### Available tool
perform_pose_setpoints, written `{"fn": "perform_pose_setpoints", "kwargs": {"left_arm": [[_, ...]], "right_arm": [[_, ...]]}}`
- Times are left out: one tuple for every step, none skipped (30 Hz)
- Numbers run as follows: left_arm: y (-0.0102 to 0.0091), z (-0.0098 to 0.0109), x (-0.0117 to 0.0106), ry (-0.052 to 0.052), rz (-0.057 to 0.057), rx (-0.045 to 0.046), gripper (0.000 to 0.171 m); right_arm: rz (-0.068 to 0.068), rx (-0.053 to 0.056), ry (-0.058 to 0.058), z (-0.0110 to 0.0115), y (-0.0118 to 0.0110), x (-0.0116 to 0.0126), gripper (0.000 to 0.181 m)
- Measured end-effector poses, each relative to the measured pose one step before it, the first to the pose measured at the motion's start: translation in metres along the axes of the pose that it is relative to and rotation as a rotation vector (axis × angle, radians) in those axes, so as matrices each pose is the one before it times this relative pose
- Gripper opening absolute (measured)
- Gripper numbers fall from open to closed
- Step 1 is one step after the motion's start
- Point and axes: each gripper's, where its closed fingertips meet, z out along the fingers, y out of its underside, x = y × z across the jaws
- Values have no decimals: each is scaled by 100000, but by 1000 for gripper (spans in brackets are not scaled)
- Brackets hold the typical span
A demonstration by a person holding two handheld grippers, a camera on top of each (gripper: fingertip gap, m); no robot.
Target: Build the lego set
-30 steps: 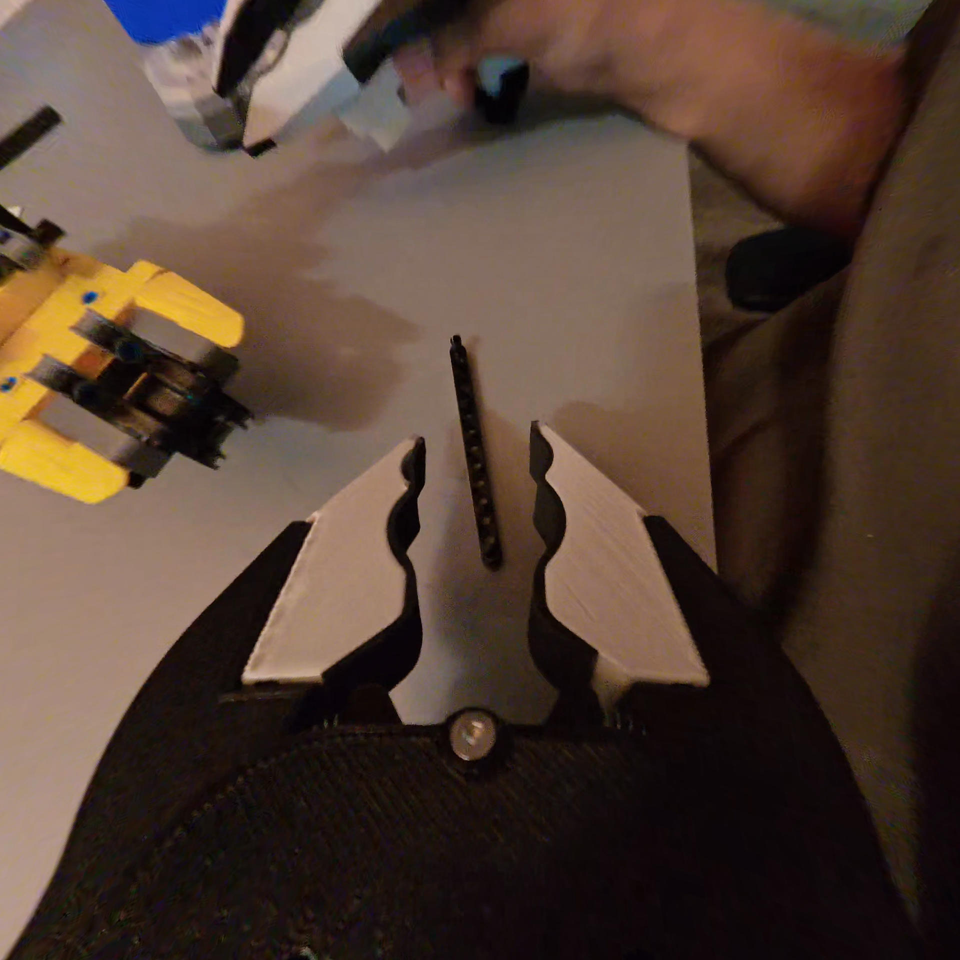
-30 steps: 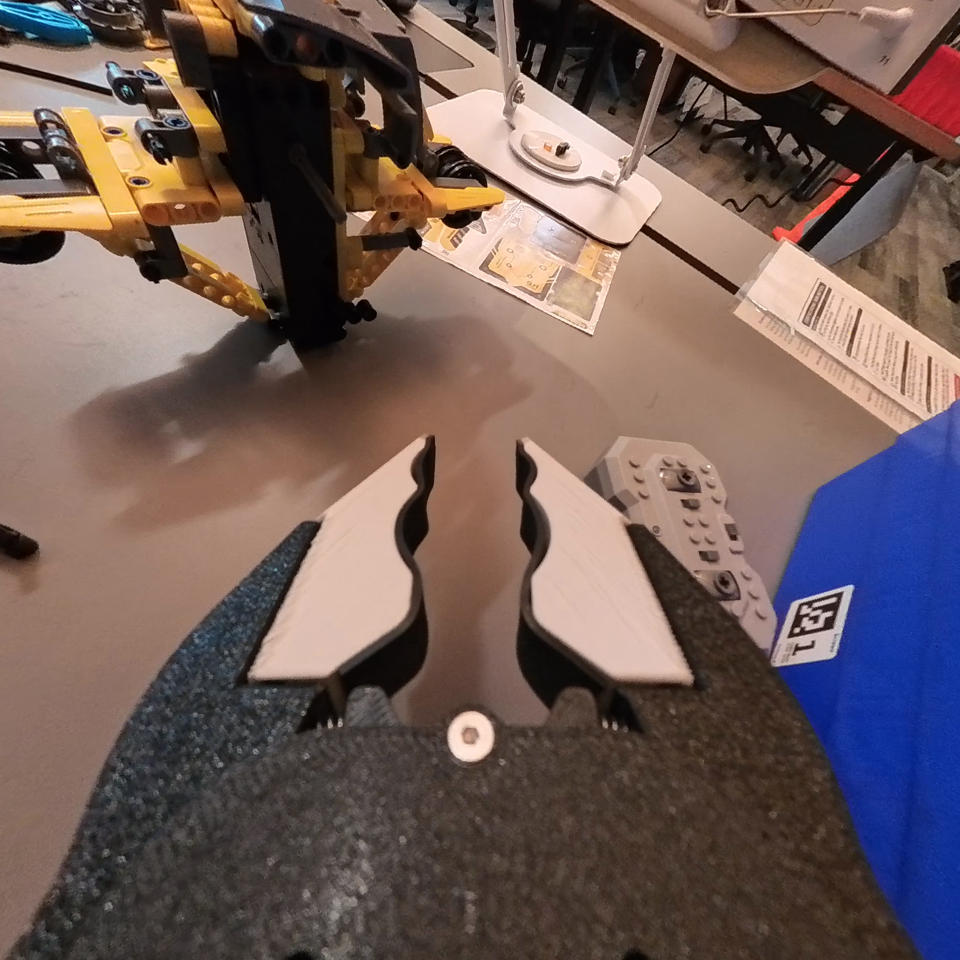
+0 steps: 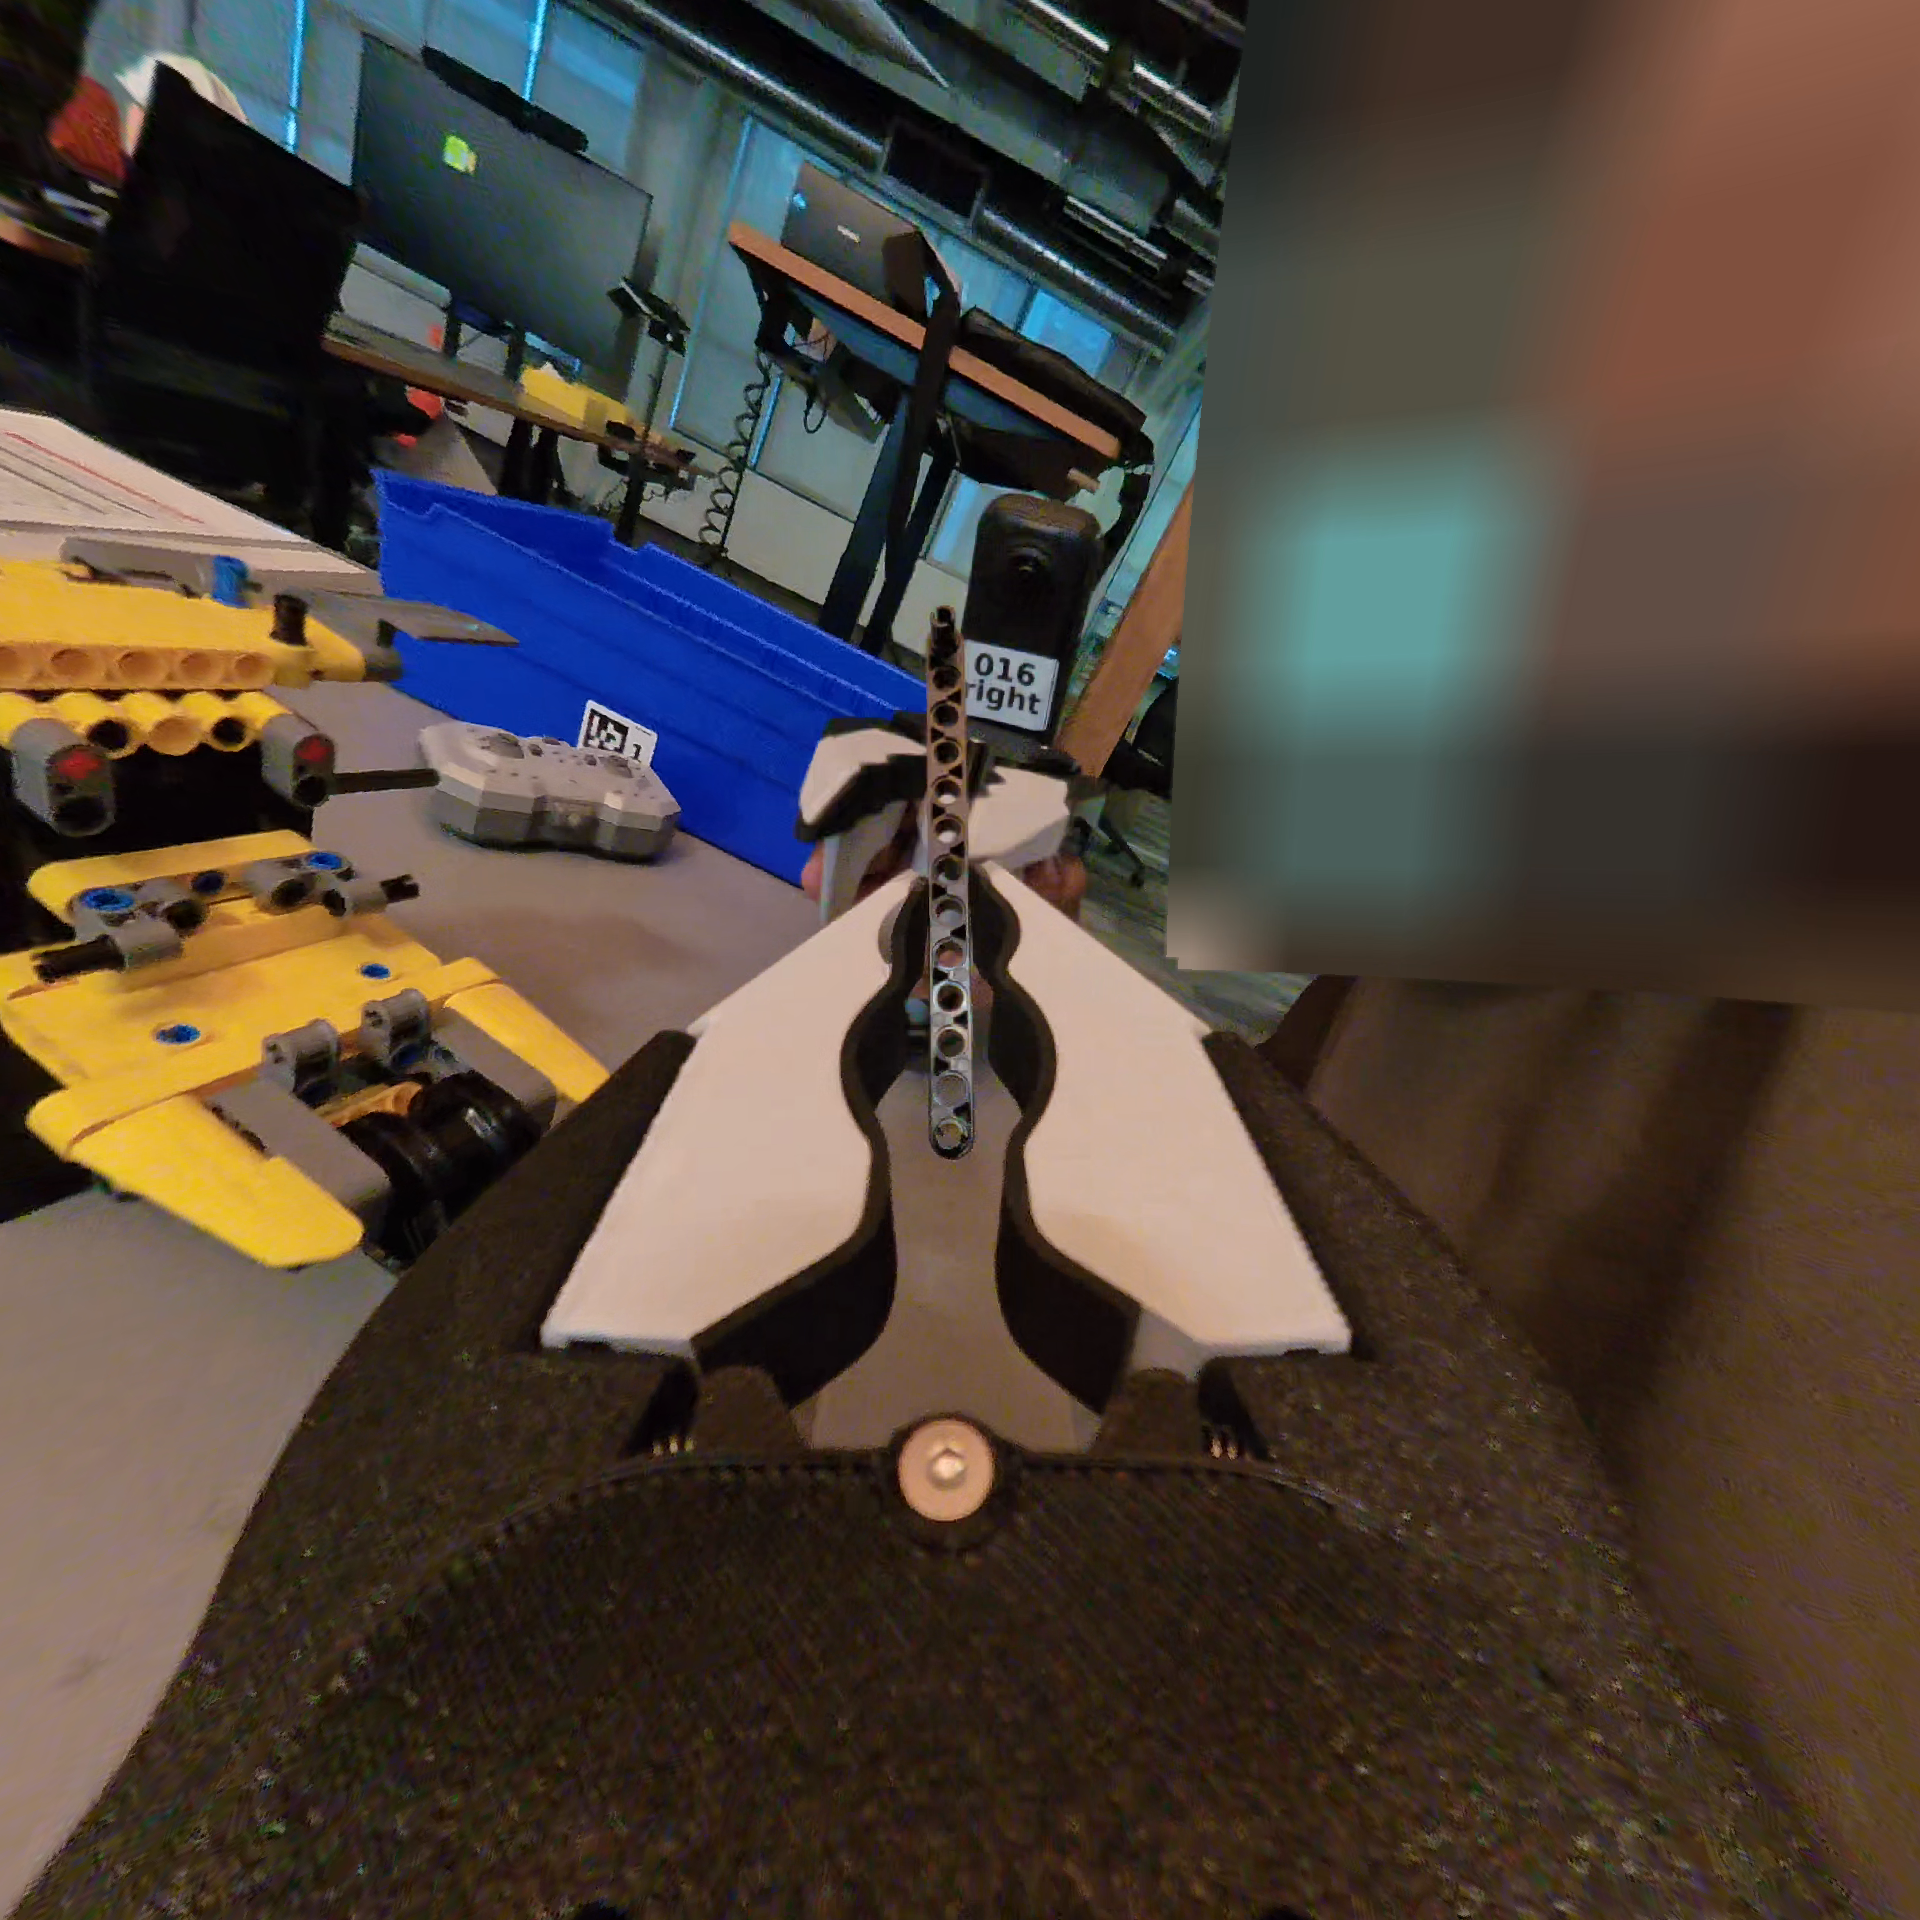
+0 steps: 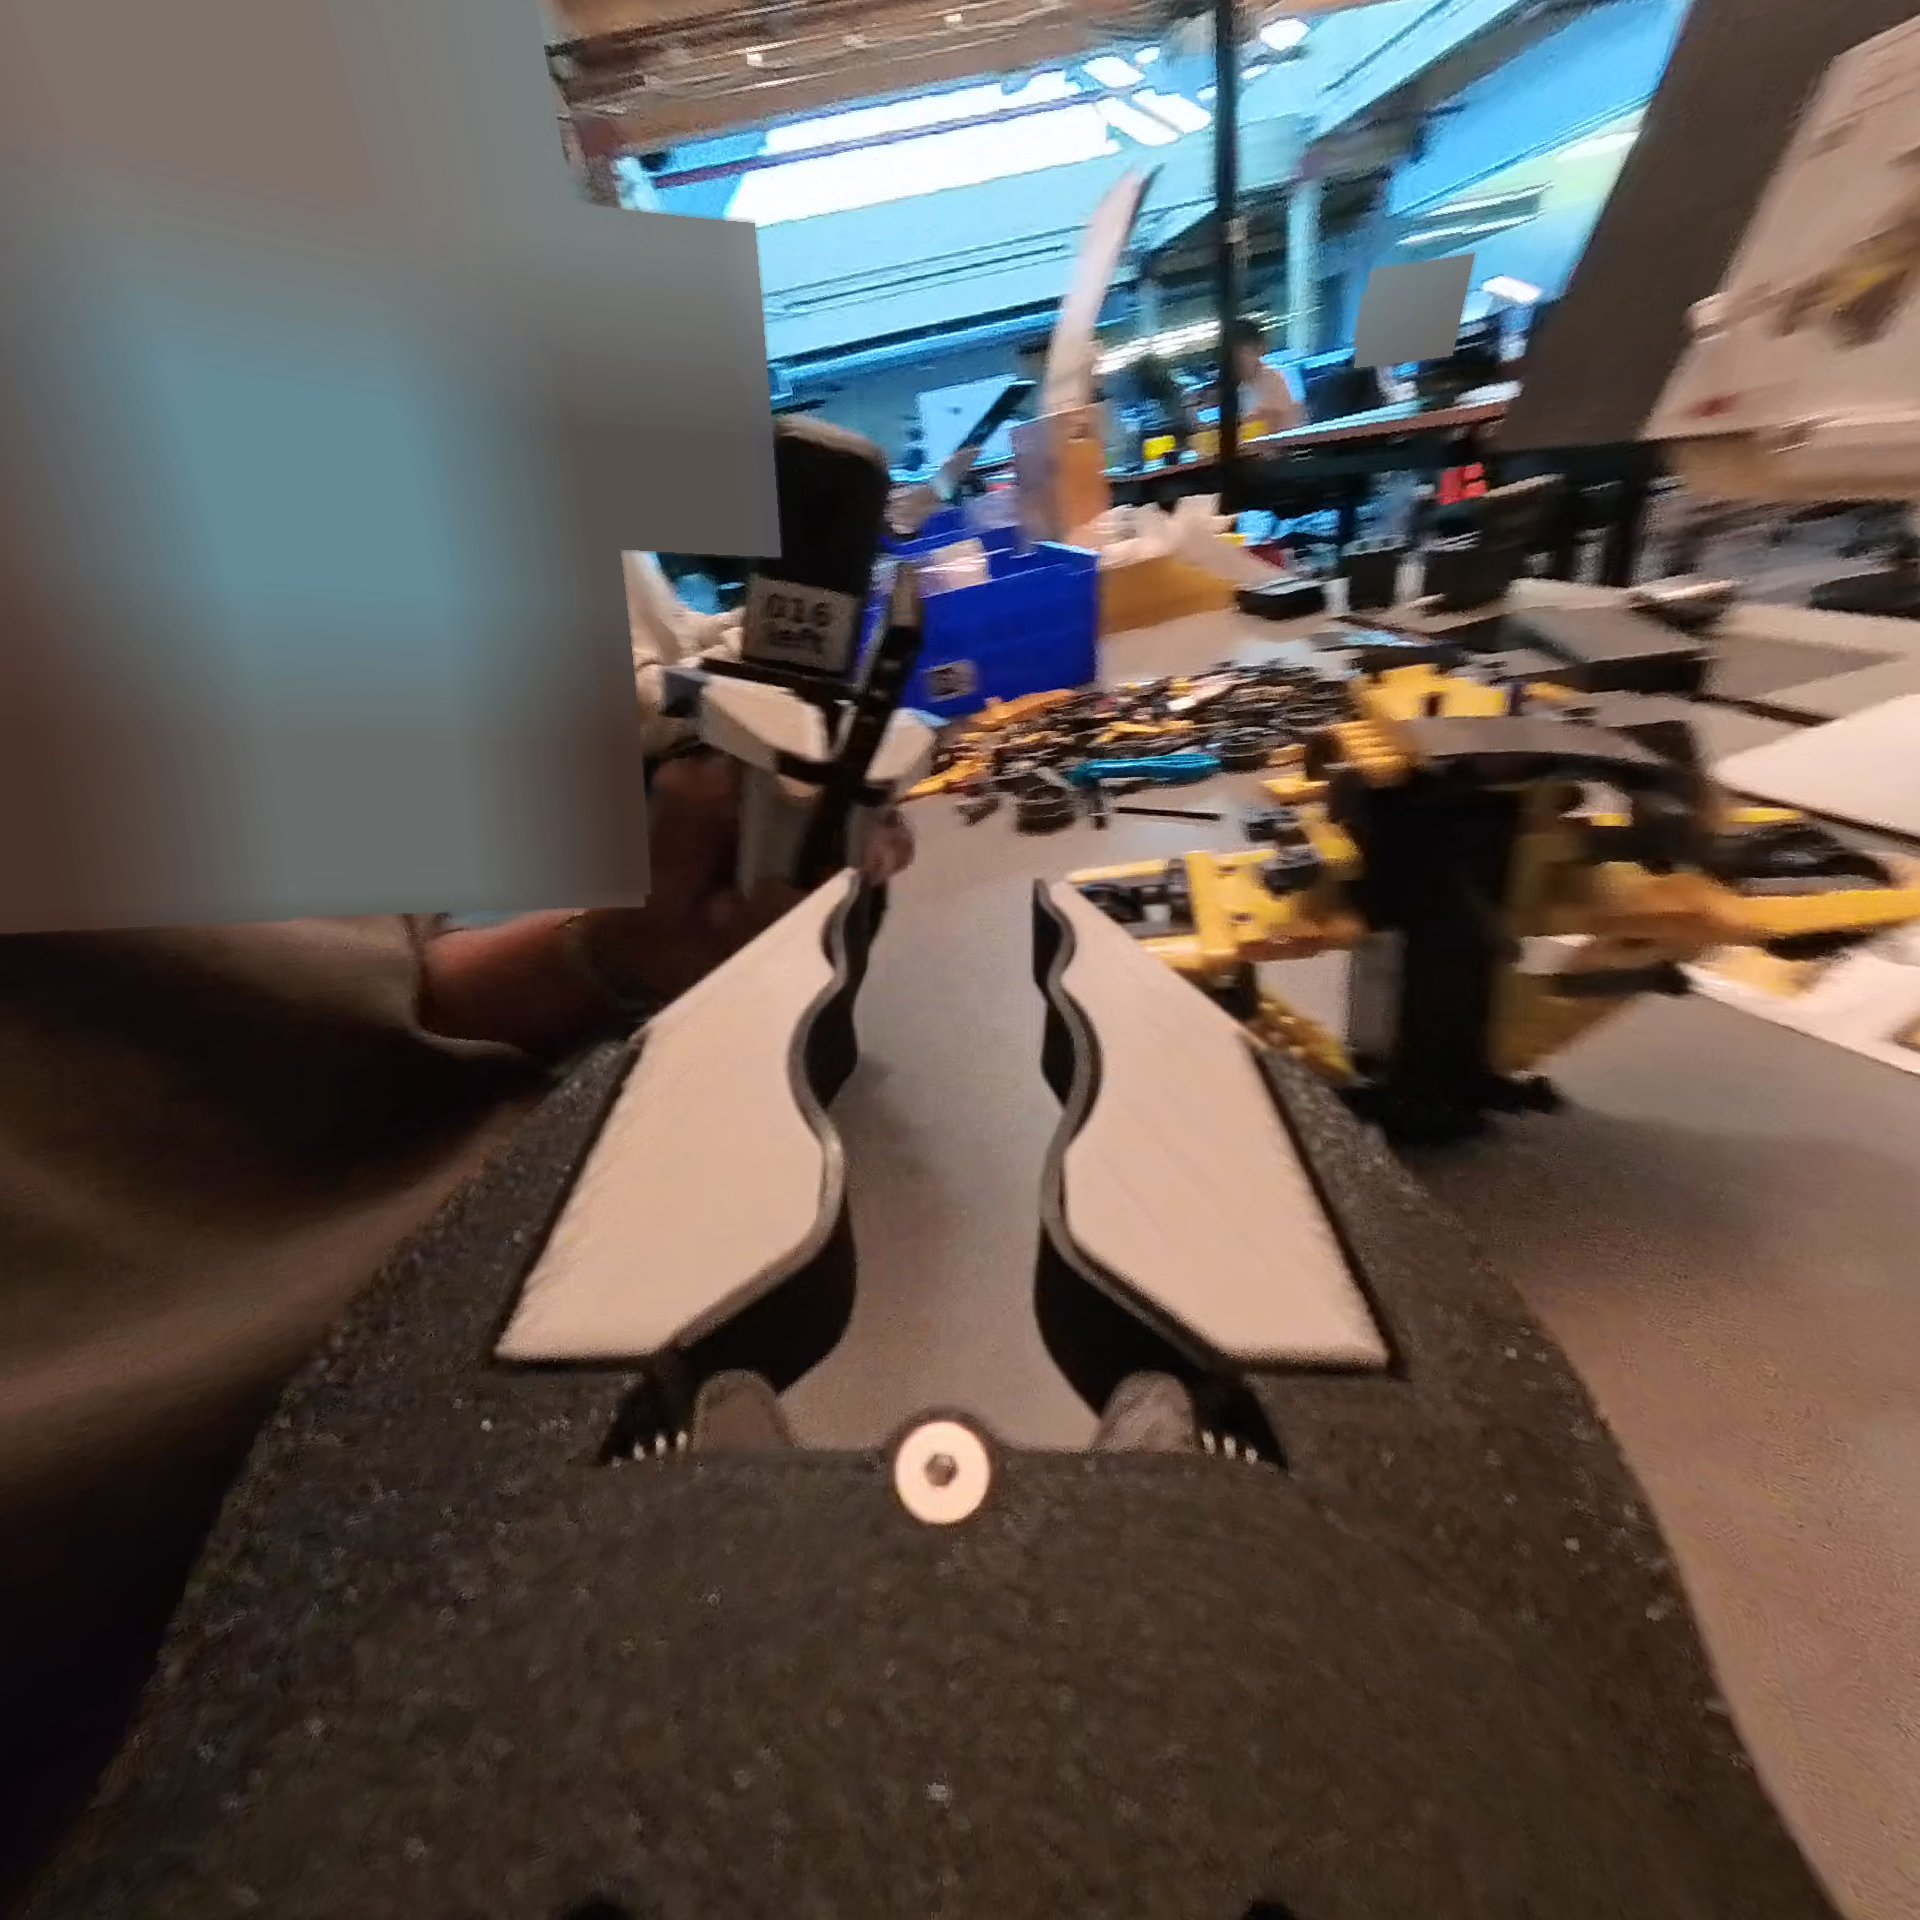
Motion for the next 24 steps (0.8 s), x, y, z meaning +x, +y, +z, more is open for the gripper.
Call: {"fn": "perform_pose_setpoints", "kwargs": {"left_arm": [[36, 299, 36, -354, 793, -598, 2], [28, 303, 93, 103, 554, -563, 2], [47, 312, 103, 540, 237, -621, 2], [74, 313, 64, 624, 5, -720, 2], [113, 309, -3, 452, -42, -844, 2], [142, 301, -25, 530, -9, -858, 2], [156, 292, -17, 595, 28, -890, 2], [100, 246, -55, 491, 39, -545, 2], [32, 203, -40, 605, -146, -73, 2], [-22, 162, -50, 576, -297, 148, 2], [-44, 112, -80, 390, -238, 277, 2], [8, 97, -127, 209, -164, 9, 2], [99, 91, -161, -116, -22, -471, 2], [165, 97, -182, -288, 245, -783, 2], [161, 89, -132, -169, 174, -608, 2], [172, 78, -188, -609, -27, -644, 2], [192, 71, -132, -249, 198, -728, 2], [143, 53, -64, 280, 83, -516, 2], [27, 10, -88, 205, -262, 158, 2], [-19, -39, -105, 194, -322, 472, 2], [-31, -36, -37, 621, -598, 283, 2], [-28, -29, 21, 583, -555, 163, 2], [-40, -23, 13, 76, 236, 326, 2], [-42, -6, 6, -456, 846, 469, 2]], "right_arm": [[779, -355, -2065, 376, 148, -425, 32], [564, -234, -1337, 320, 113, -319, 34], [752, 259, -1702, 261, 11, -335, 34], [1110, 953, -2052, 174, -105, -343, 34], [1462, 1473, -2157, 109, -196, -328, 35], [1548, 1747, -1692, 40, -262, -225, 35], [1401, 2098, -639, -52, -317, -57, 34], [1213, 2110, 150, -120, -309, 94, 34], [979, 1599, 481, -168, -247, 161, 34], [864, 1086, 368, -203, -171, 156, 32], [826, 1181, 290, -216, -202, 146, 27], [717, 1581, 211, -213, -273, 127, 23], [553, 1905, -114, -206, -338, 57, 18], [569, 1856, 156, -196, -331, 114, 13], [615, 1166, 1259, -166, -194, 307, 12], [345, 399, 1468, -131, -47, 355, 9], [299, 108, 572, -74, -10, 169, 9], [353, -63, 84, -22, 15, 77, 9], [337, -138, 304, 10, 39, 95, 10], [256, -7, 333, 28, 7, 89, 9], [81, -103, -83, 15, 21, 6, 9], [123, 2, -251, 27, -10, -3, 9], [388, -36, -485, 25, 10, -34, 9], [562, -456, -914, 43, 99, -72, 9]]}}
